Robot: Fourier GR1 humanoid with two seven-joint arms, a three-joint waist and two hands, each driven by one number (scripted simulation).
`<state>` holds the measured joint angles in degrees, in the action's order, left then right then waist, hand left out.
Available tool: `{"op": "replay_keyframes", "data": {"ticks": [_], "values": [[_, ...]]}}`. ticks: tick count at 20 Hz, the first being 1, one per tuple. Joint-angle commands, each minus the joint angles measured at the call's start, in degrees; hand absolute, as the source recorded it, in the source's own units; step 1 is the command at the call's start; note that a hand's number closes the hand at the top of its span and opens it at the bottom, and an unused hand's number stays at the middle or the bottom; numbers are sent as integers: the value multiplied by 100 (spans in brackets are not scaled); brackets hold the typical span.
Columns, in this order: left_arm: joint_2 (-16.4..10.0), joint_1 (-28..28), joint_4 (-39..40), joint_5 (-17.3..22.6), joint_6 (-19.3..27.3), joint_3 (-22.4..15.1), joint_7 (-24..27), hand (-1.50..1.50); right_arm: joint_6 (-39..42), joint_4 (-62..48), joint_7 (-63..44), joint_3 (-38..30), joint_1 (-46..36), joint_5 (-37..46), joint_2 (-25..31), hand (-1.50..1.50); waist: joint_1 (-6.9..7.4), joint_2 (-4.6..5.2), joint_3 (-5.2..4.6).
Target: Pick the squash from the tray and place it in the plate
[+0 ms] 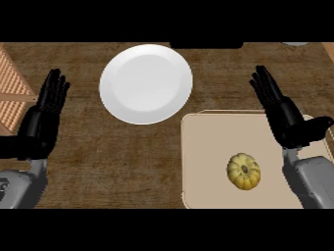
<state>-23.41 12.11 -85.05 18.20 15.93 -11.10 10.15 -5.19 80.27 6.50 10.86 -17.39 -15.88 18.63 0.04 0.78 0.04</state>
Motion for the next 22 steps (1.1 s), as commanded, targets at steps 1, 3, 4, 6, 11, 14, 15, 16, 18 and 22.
{"op": "replay_keyframes", "data": {"ticks": [1, 3, 4, 6, 11, 14, 15, 16, 18, 22], "values": [[82, -98, 349, -140, -214, 113, -78, 0, 357, -164, -118, 44, -151, 115, -115, 150, 7, -74, -5], [-360, 36, 472, 52, -276, 249, -668, 0, 1152, -11, -731, 90, -270, -310, 526, 150, -3, -70, -5], [-231, -77, 701, -36, -179, 123, -674, 0, 1421, -22, -973, 173, -375, -398, 662, 150, -8, -59, -7], [-394, -163, 648, -19, -117, 109, -1169, 0, 2204, 96, -1213, 243, -432, -674, 1093, 150, 11, -77, -4], [-147, -312, 428, -37, -119, -194, -1543, 0, 484, -6, 289, -178, 390, 816, 1130, -150, -68, -94, 4], [-195, -78, 1153, 65, -555, 142, -1198, 0, 1387, 105, 1136, 96, 1240, 987, 1525, -150, -100, -74, -4], [-101, -55, 661, -15, -286, 4, -1684, 0, 1689, -17, 1128, 58, 1057, 1018, 1708, -150, -42, -82, -1], [-170, -536, 486, -26, -349, 1, -1401, 0, 1735, 454, 802, 187, 1181, 1132, 1927, -150, -31, -99, -5], [-236, -330, 569, -18, -413, 117, -1459, 0, 1786, 669, 707, 242, 1097, 1474, 2219, -150, -42, -100, -7], [-299, -443, 278, -20, -518, 197, -1663, 0, 2064, 996, 270, 290, 1108, 1741, 2424, -150, -3, -97, -6]]}}
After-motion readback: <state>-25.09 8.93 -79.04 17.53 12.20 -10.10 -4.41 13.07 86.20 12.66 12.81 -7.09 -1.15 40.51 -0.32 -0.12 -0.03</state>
